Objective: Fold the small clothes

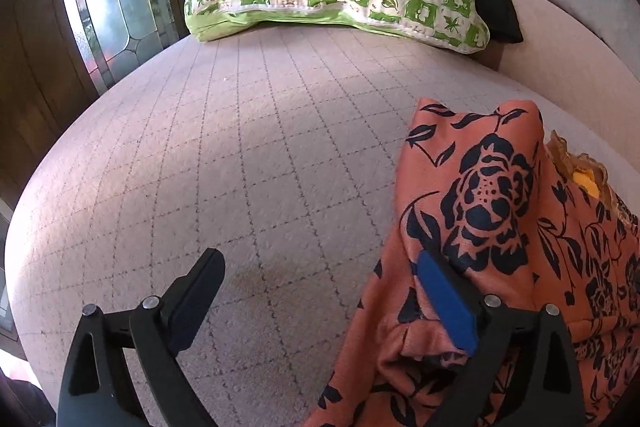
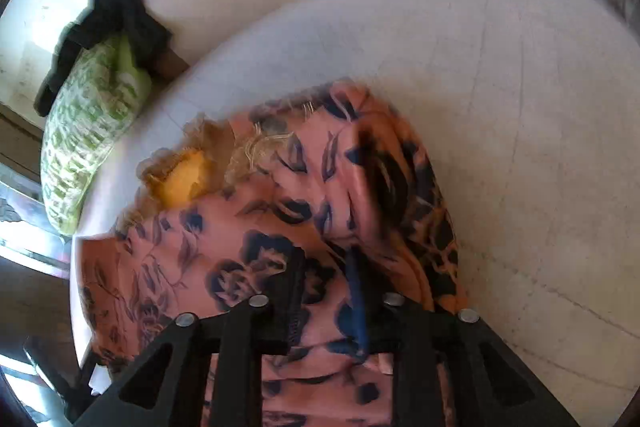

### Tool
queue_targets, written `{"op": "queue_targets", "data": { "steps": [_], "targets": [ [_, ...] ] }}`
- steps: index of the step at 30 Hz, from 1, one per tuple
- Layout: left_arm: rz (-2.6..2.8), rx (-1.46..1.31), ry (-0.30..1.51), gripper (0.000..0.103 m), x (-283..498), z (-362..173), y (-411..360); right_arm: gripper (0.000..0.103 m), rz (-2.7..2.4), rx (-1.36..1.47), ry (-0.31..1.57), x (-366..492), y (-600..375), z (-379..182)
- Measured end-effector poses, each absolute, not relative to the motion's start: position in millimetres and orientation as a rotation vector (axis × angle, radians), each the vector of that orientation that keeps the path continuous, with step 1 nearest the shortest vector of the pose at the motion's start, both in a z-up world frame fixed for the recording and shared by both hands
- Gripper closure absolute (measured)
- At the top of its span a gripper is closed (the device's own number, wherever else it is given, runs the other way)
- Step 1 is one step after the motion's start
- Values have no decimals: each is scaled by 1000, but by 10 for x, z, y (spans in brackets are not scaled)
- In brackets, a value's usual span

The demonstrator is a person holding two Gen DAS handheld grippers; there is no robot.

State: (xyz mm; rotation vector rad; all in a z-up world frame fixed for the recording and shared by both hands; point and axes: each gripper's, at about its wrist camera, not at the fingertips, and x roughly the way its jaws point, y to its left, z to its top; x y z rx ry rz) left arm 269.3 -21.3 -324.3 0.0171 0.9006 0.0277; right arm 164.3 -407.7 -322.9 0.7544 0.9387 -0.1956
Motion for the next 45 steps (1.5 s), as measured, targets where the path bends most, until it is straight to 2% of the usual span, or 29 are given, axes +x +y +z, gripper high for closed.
{"op": "queue_targets", "data": {
  "steps": [5, 11, 14, 15, 16, 17, 18, 32, 42, 43, 45],
  "targets": [
    [29, 122, 883, 6, 2404, -3022, -306, 79, -166, 755, 993, 1329, -4054, -2969],
    [-48, 186, 826, 6, 1788, -2560, -377, 78, -117, 649, 910, 723, -3926, -2503],
    [-71, 182, 807, 6, 1494, -2348, -360, 73, -75, 633, 841, 391, -3853, -2289],
    [-86, 178, 803, 6, 1402, -2290, -342, 63, -68, 630, 824, 334, -3819, -2250],
    [-98, 178, 795, 6, 1283, -2221, -318, 39, -64, 625, 801, 223, -3778, -2183],
    [-102, 184, 787, 6, 1197, -2178, -301, 30, -61, 620, 764, 151, -3715, -2118],
    [-105, 192, 778, 6, 1109, -2139, -283, 28, -60, 610, 729, 19, -3666, -2047],
    [-158, 268, 721, 6, -112, -1832, 46, 28, 60, 460, 679, -1066, -2929, -1865],
    [-165, 142, 874, 6, -81, -2282, 799, 28, 8, 444, 827, -1434, -3016, -2225],
    [-167, 111, 901, 8, -32, -2354, 879, 28, -1, 457, 842, -1449, -3050, -2264],
    [-184, 69, 932, 21, 30, -2467, 978, 28, -16, 503, 869, -1508, -3147, -2373]
  ]
}}
